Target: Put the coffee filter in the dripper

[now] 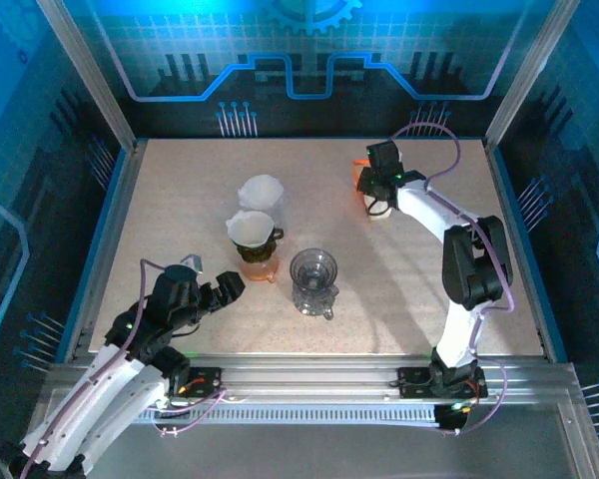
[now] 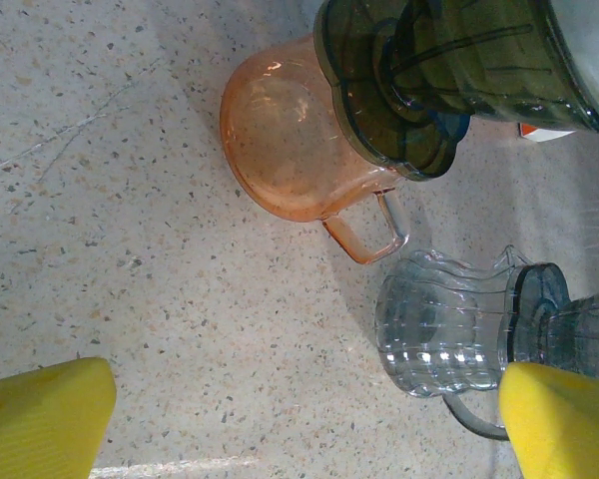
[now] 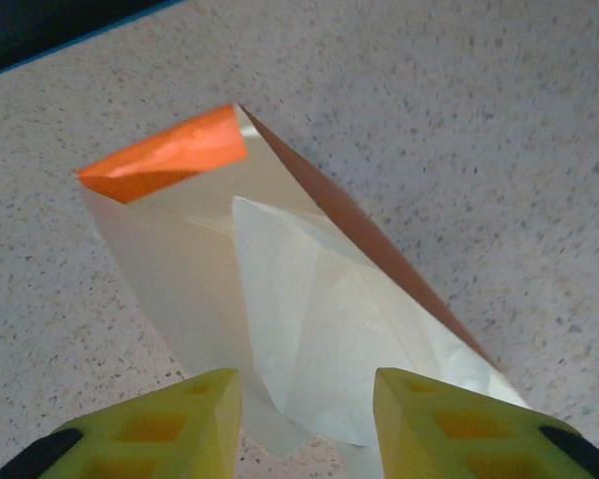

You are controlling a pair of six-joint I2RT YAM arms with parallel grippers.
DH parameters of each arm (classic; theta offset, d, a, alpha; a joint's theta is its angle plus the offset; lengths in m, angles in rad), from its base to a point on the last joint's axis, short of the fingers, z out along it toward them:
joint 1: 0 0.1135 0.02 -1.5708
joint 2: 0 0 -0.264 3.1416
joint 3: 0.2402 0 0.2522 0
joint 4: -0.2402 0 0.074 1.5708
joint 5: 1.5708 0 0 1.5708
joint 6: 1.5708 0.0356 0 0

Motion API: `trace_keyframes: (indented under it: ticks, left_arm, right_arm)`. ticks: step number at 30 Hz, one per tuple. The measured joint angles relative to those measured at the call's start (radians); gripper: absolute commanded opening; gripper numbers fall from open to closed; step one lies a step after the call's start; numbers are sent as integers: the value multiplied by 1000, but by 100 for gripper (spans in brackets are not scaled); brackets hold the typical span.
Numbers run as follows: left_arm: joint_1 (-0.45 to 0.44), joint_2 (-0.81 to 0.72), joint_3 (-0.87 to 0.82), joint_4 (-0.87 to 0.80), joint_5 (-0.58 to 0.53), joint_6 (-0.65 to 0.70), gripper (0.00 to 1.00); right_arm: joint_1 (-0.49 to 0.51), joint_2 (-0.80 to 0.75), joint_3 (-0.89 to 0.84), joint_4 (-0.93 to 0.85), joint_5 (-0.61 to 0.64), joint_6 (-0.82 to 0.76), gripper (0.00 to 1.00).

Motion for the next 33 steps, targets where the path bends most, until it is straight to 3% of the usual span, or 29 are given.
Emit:
trace_keyframes:
  ticks: [23, 33]
  left_arm:
    - [1, 1, -12, 1, 8, 0, 99]
    - [2, 2, -12, 1, 8, 0, 99]
  right_arm:
    - [-8, 38, 2, 108, -25, 174, 38]
    - [-22, 107, 66, 92, -34, 206, 26]
